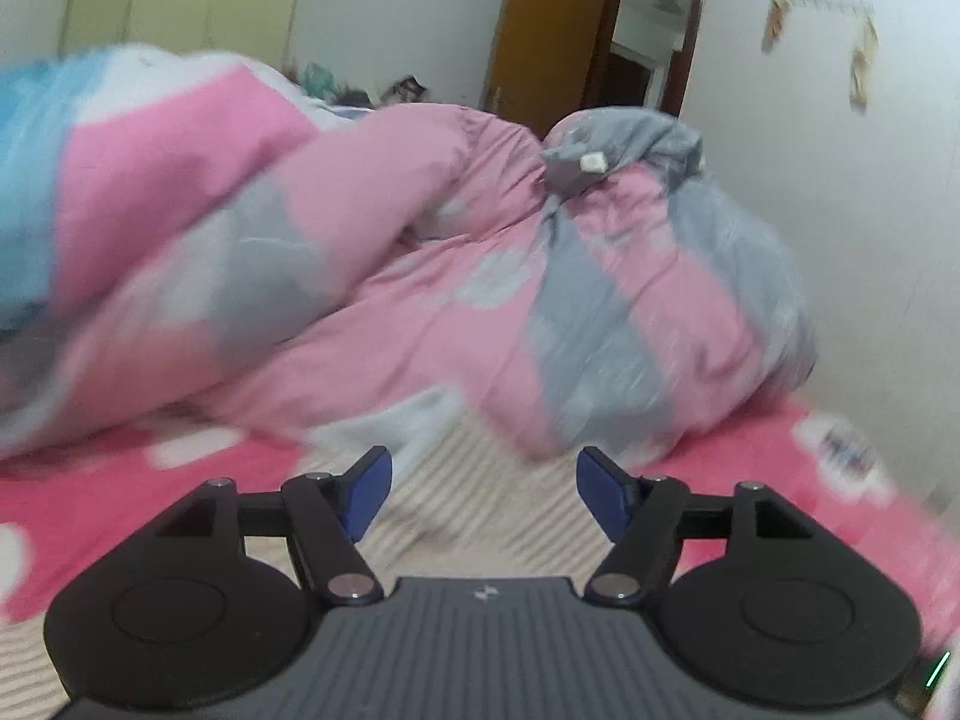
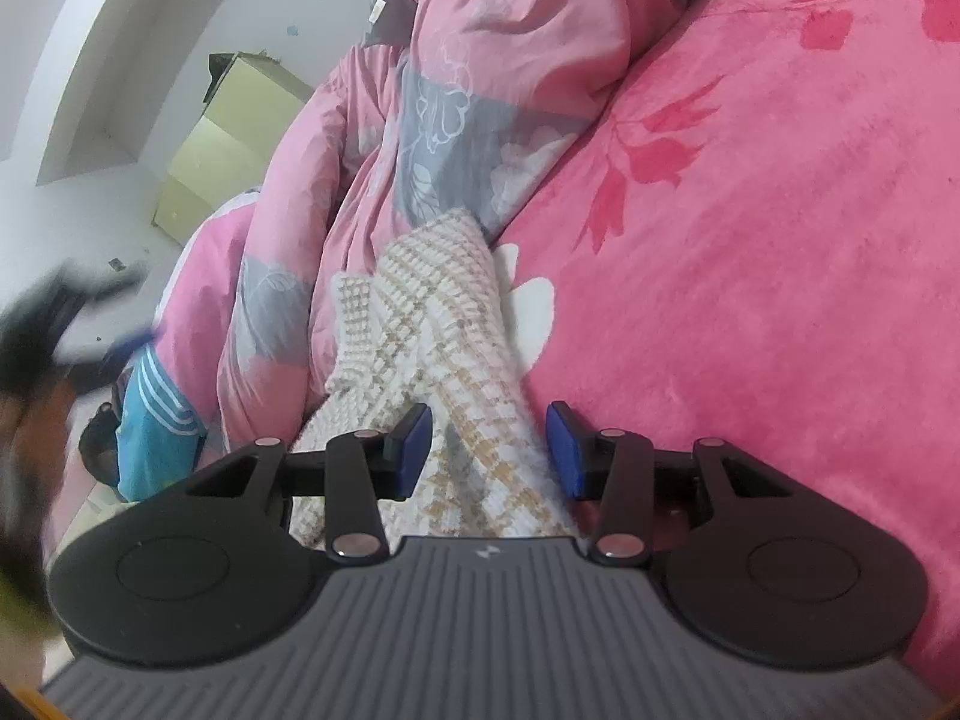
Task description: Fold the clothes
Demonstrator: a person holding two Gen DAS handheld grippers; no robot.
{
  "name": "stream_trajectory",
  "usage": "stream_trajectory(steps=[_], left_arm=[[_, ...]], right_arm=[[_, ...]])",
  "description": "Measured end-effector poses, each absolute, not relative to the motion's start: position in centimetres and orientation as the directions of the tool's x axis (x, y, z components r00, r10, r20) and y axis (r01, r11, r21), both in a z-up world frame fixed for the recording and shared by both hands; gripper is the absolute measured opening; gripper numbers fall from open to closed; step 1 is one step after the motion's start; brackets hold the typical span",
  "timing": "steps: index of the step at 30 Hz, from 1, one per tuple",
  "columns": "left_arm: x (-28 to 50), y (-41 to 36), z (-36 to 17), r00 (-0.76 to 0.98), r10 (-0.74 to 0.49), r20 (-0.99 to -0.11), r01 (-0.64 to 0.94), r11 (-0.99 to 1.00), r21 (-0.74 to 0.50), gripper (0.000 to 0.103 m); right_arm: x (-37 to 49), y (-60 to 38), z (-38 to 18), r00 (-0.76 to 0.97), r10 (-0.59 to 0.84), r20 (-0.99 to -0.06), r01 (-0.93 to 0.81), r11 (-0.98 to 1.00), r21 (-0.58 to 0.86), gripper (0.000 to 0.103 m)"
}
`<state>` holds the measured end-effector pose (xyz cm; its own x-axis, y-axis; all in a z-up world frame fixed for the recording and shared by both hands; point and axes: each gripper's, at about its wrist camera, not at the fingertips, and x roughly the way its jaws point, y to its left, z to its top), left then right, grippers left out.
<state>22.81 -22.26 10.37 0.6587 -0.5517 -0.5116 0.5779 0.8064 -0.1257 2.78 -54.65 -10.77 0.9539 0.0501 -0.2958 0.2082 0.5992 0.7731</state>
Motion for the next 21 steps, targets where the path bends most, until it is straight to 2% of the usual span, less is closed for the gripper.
stream_trajectory(steps=[3, 6, 8, 12, 15, 16, 18, 21], left_arm=[[20.6, -20.5, 6.2, 0.704, -0.484, -0.520, 0.537, 0.841, -0.056, 0.067], [20.7, -19.5, 1.6, 0.751, -0.402, -0.523, 0.490, 0.871, 0.032, 0.053], [21.2, -18.7, -1.0, 0.774, -0.358, -0.523, 0.454, 0.889, 0.064, 0.046], [22.9, -16.7, -5.0, 0.745, -0.365, -0.558, 0.417, 0.908, -0.038, 0.042], [22.8, -15.8, -6.3, 0.758, -0.387, -0.525, 0.404, 0.911, -0.087, 0.039], [22.8, -15.5, -6.6, 0.761, -0.397, -0.513, 0.403, 0.909, -0.106, 0.039], [23.0, -14.7, -6.7, 0.754, -0.420, -0.505, 0.400, 0.903, -0.154, 0.039], [23.0, -13.1, -6.9, 0.744, -0.455, -0.489, 0.396, 0.890, -0.226, 0.037]], right_arm=[[2.9, -54.2, -10.0, 0.942, 0.027, -0.336, 0.249, 0.616, 0.747, 0.041], [3.0, -53.6, -9.0, 0.923, 0.001, -0.385, 0.296, 0.639, 0.710, 0.041], [2.9, -52.4, -6.8, 0.886, -0.023, -0.463, 0.351, 0.685, 0.638, 0.043], [3.4, -49.1, 0.0, 0.892, -0.001, -0.451, 0.269, 0.803, 0.531, 0.042], [6.7, -47.1, 3.9, 0.886, -0.010, -0.463, 0.224, 0.885, 0.409, 0.038], [8.5, -46.9, 4.2, 0.875, -0.019, -0.483, 0.224, 0.901, 0.371, 0.036], [12.8, -46.5, 3.9, 0.848, -0.042, -0.529, 0.232, 0.926, 0.298, 0.023], [17.2, -47.4, -1.0, 0.780, -0.103, -0.617, 0.279, 0.940, 0.197, 0.016]])
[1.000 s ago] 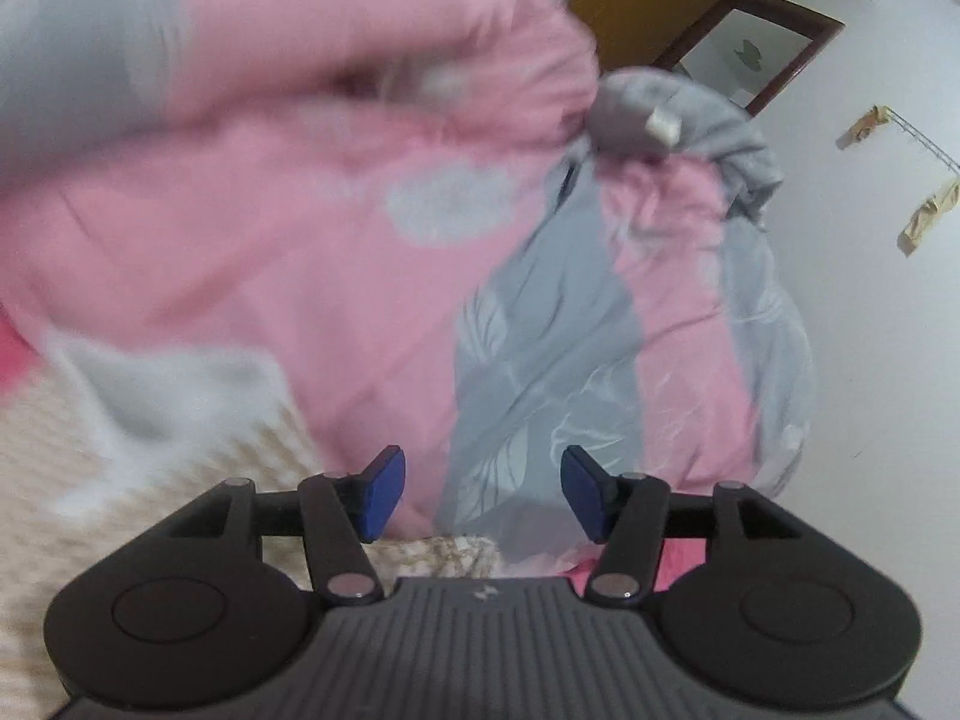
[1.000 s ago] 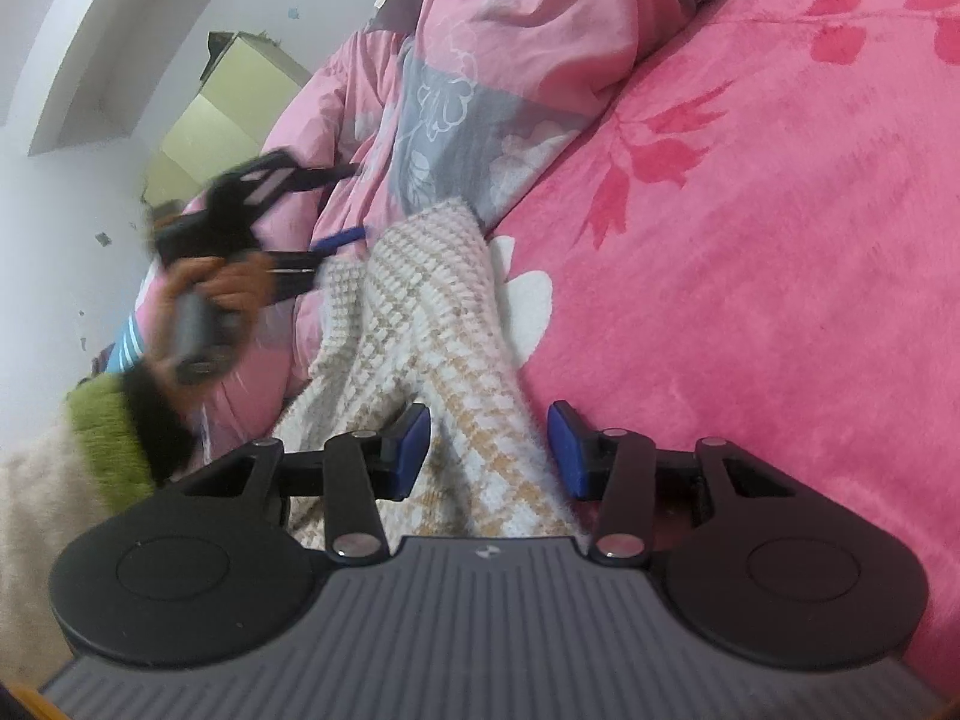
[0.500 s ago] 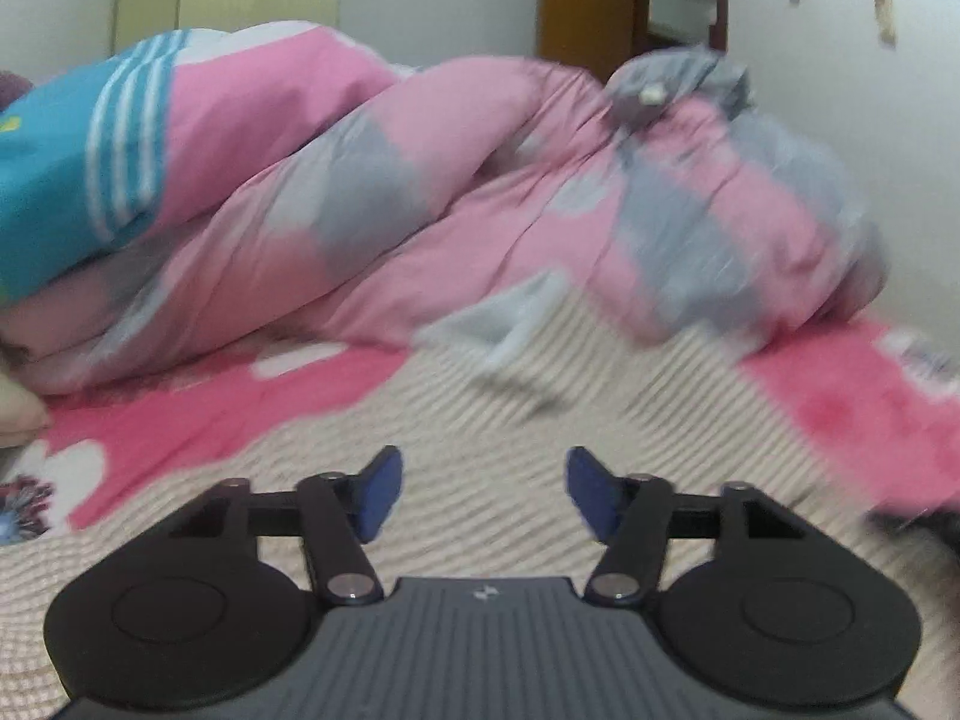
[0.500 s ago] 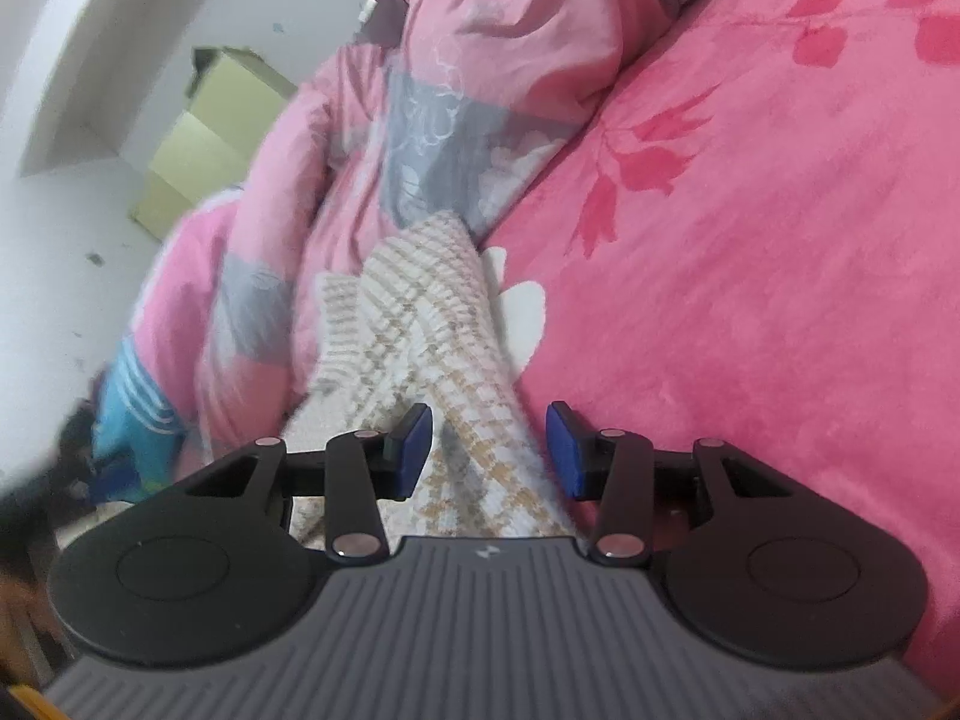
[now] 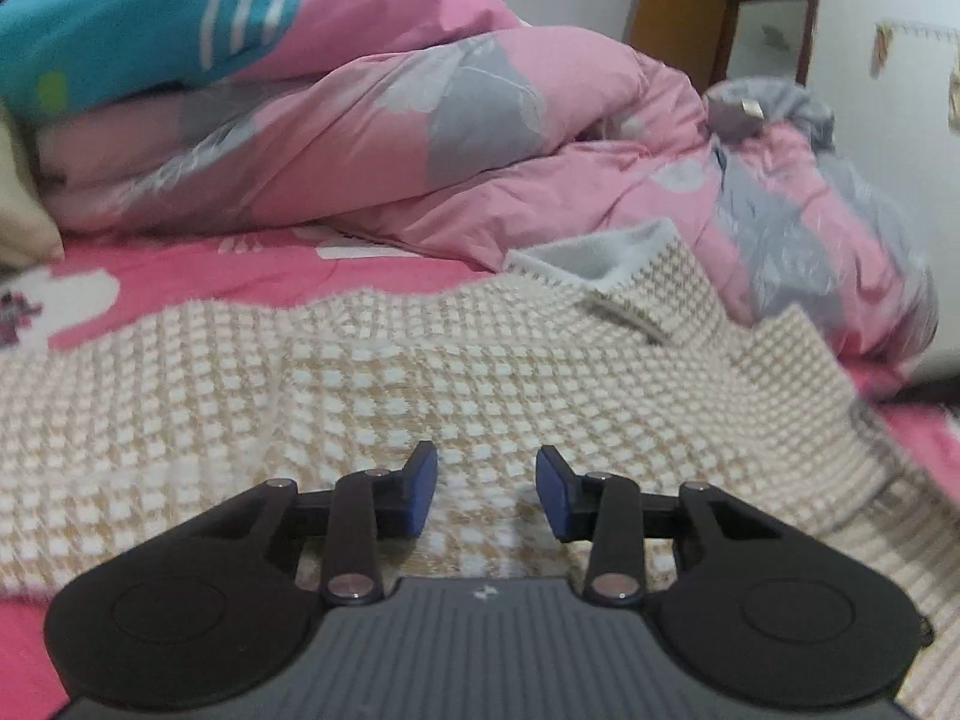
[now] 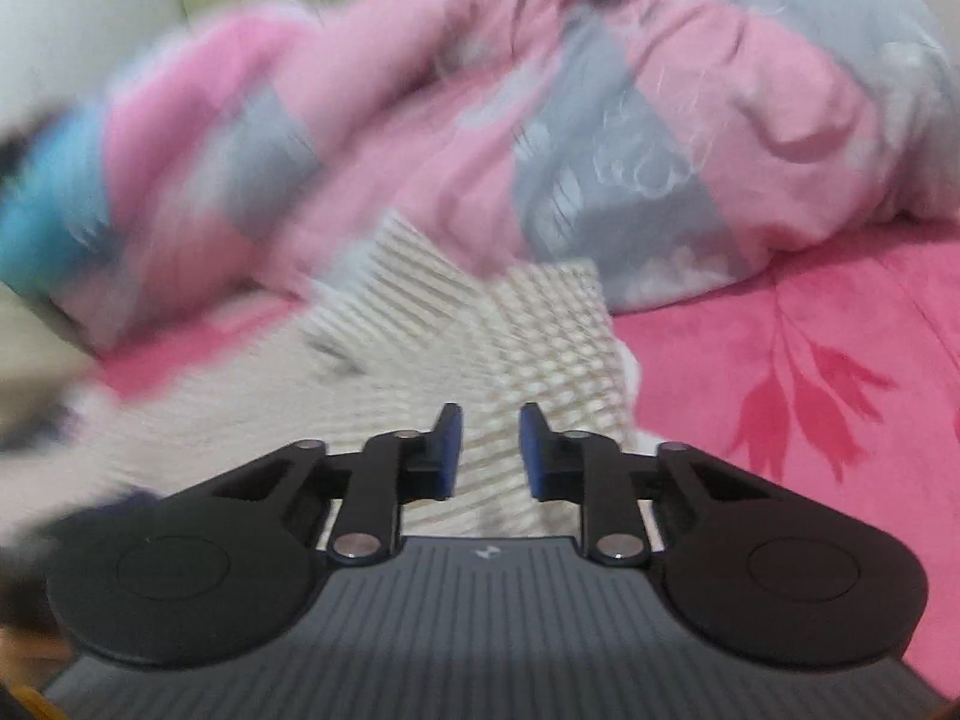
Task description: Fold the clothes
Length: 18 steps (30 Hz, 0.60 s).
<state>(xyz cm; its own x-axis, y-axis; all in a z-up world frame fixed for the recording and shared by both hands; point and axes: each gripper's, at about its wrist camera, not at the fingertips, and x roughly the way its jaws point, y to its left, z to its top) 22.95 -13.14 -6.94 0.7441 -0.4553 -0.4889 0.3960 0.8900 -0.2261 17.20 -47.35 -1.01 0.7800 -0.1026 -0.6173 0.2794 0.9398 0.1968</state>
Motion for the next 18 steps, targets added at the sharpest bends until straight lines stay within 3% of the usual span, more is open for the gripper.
stream_trajectory(steps=[3, 6, 11, 15, 18], left_arm=[[23.1, -12.5, -7.2, 0.737, -0.476, -0.479, 0.393, 0.879, -0.270, 0.036], [23.2, -12.3, -7.3, 0.739, -0.479, -0.474, 0.389, 0.877, -0.281, 0.036], [23.2, -11.8, -7.5, 0.751, -0.464, -0.470, 0.360, 0.884, -0.297, 0.036], [23.4, -11.0, -7.9, 0.741, -0.493, -0.456, 0.363, 0.865, -0.346, 0.037], [23.3, -11.0, -7.8, 0.743, -0.490, -0.456, 0.362, 0.867, -0.343, 0.037]], right_arm=[[20.3, -48.5, -5.9, 0.711, -0.160, -0.684, 0.322, 0.940, 0.115, 0.010], [19.4, -49.3, -4.6, 0.725, -0.146, -0.673, 0.373, 0.905, 0.205, 0.011], [21.8, -48.1, -1.2, 0.769, -0.158, -0.620, 0.303, 0.944, 0.134, 0.012], [26.6, -50.7, -4.0, 0.735, -0.192, -0.650, 0.349, 0.929, 0.121, 0.011], [27.0, -51.8, -3.6, 0.731, -0.185, -0.657, 0.395, 0.900, 0.187, 0.012]])
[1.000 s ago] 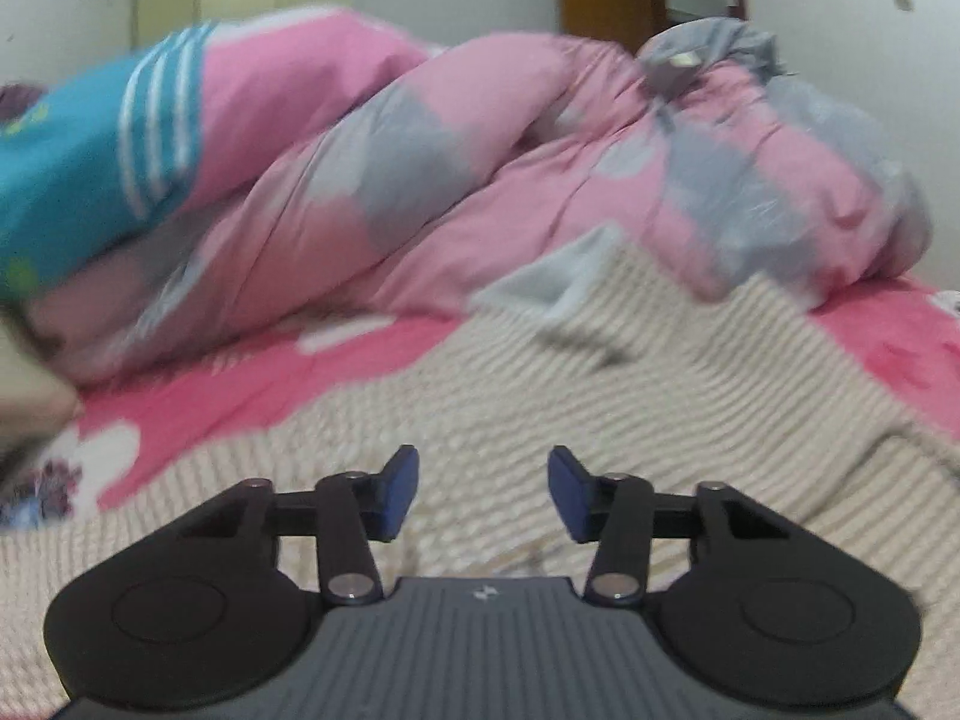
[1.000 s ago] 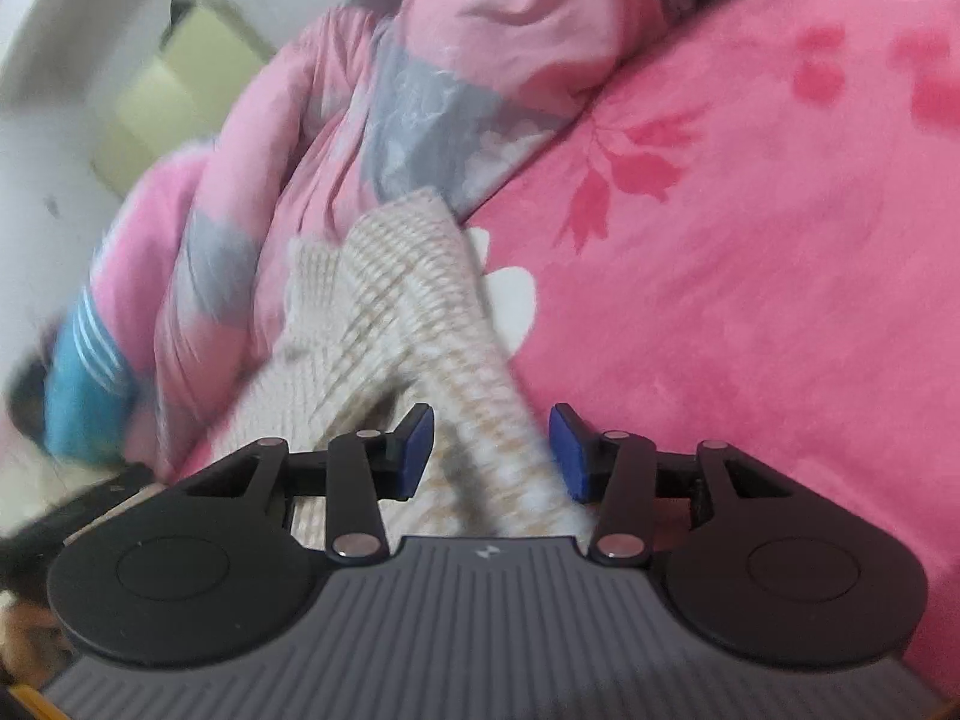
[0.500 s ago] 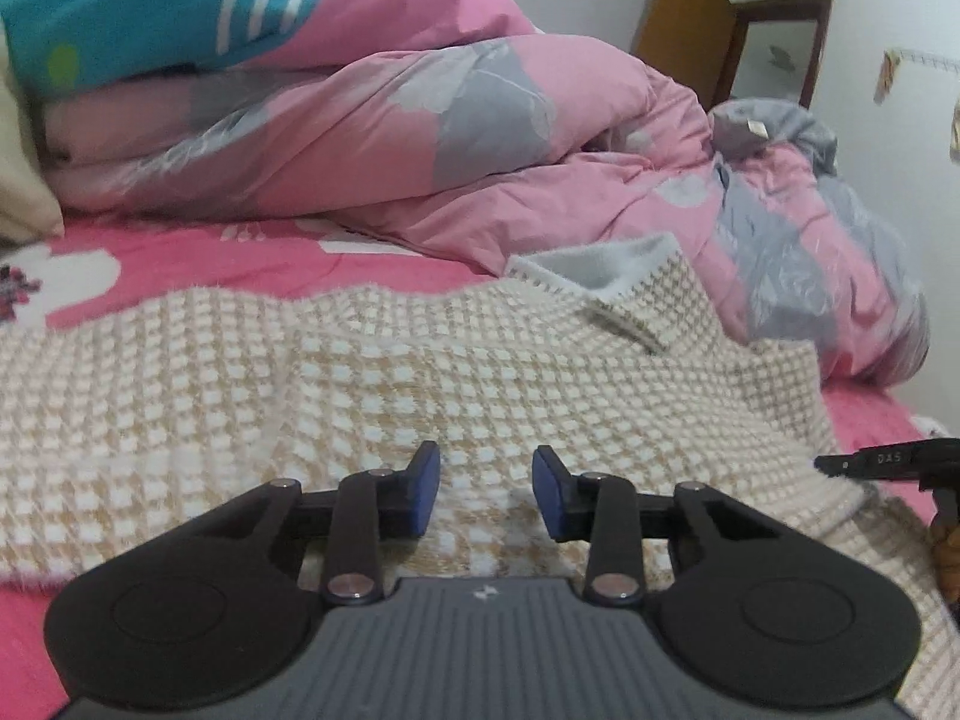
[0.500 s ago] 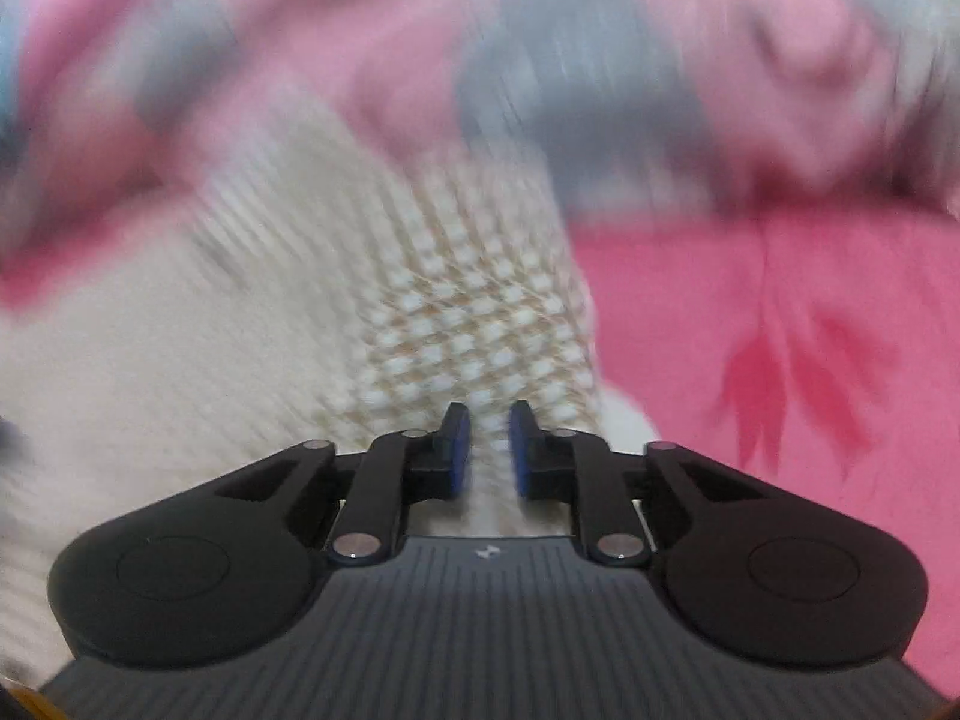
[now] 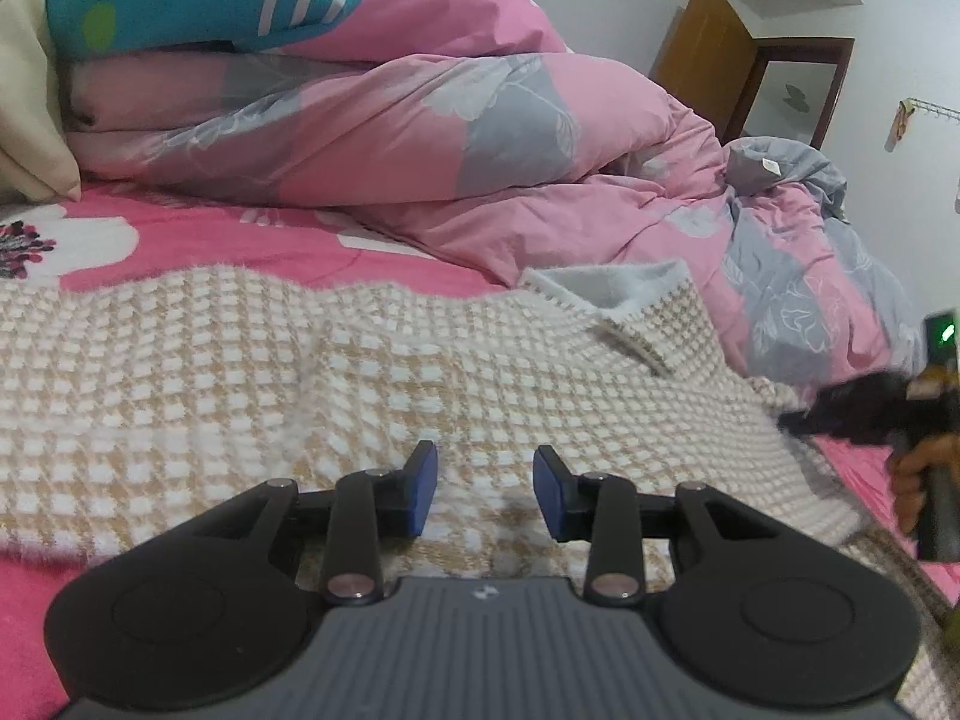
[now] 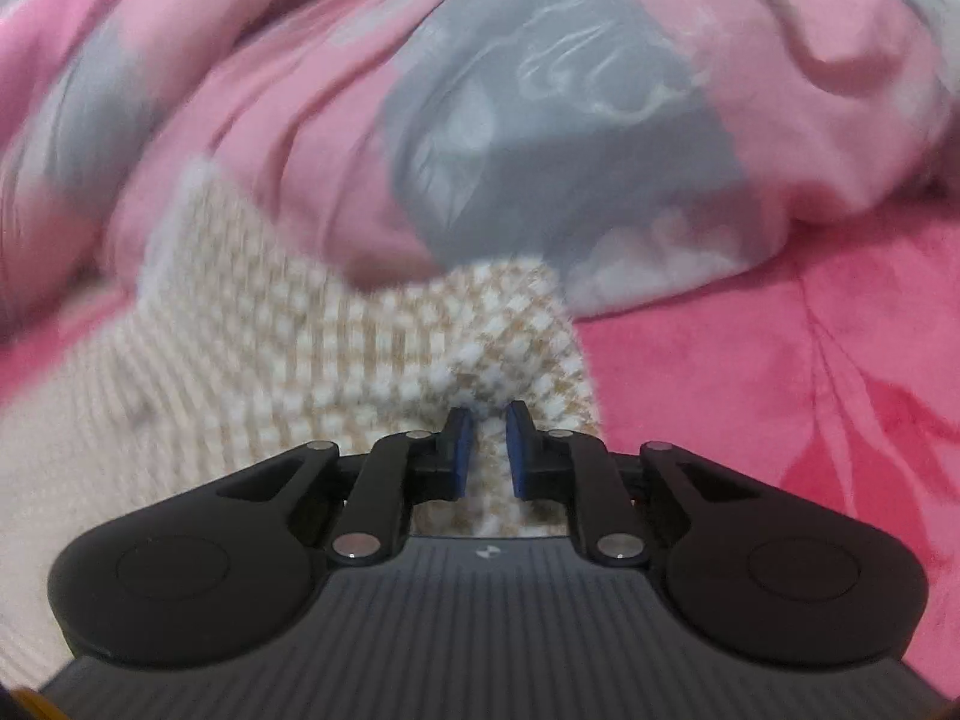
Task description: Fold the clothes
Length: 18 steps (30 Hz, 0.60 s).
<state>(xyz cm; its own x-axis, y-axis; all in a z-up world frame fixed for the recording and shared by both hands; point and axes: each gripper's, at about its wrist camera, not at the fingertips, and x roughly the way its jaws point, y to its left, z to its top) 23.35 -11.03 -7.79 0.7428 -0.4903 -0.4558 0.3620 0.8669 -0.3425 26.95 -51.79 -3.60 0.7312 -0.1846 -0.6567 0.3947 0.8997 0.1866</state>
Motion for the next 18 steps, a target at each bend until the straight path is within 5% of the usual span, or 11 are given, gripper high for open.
stream_trajectory(steps=[11, 18], left_arm=[[23.5, -10.8, -7.8, 0.740, -0.502, -0.449, 0.363, 0.859, -0.361, 0.037], [23.6, -10.6, -7.8, 0.732, -0.513, -0.448, 0.366, 0.851, -0.376, 0.040]], right_arm=[[30.0, -54.9, -4.2, 0.749, -0.211, -0.628, 0.456, 0.852, 0.257, 0.010], [21.4, -52.2, 0.9, 0.778, -0.138, -0.613, 0.351, 0.905, 0.242, 0.015]])
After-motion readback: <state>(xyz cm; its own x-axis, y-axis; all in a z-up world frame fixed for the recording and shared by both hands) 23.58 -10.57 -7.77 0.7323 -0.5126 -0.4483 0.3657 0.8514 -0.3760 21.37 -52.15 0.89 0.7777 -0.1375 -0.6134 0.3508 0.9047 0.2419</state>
